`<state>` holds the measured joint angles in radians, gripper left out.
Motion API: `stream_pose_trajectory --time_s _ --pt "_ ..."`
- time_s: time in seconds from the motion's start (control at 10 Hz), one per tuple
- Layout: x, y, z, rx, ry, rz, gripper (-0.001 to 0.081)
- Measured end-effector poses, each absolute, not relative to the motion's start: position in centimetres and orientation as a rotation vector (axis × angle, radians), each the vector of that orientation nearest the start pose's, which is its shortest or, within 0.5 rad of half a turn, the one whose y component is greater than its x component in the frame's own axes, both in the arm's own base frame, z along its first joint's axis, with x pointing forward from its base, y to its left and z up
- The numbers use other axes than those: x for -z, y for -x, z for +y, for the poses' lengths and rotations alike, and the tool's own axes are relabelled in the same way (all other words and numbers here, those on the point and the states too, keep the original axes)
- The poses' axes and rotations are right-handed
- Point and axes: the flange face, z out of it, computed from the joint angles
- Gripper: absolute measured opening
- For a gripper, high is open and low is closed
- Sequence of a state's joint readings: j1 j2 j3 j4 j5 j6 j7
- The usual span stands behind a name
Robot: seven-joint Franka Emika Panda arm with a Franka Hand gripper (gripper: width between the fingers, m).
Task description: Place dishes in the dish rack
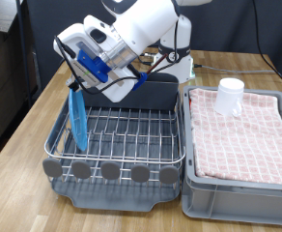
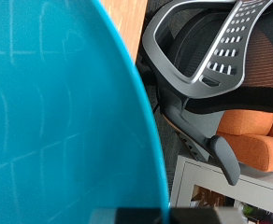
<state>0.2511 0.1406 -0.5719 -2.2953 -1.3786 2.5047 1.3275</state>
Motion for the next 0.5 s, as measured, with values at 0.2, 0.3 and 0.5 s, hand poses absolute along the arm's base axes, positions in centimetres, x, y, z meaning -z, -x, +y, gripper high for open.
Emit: stream_pose_trajectory --time_s 0.2,0.3,0.5 --pt "-29.72 -50.27 -16.00 -0.570 -2.248 -0.578 0.0016" --pt "-29.54 -50.16 -15.97 -0.570 -2.247 -0.587 0.0016" --pt "-29.36 -50.03 -15.91 -0.569 -2.248 -0.596 0.0016"
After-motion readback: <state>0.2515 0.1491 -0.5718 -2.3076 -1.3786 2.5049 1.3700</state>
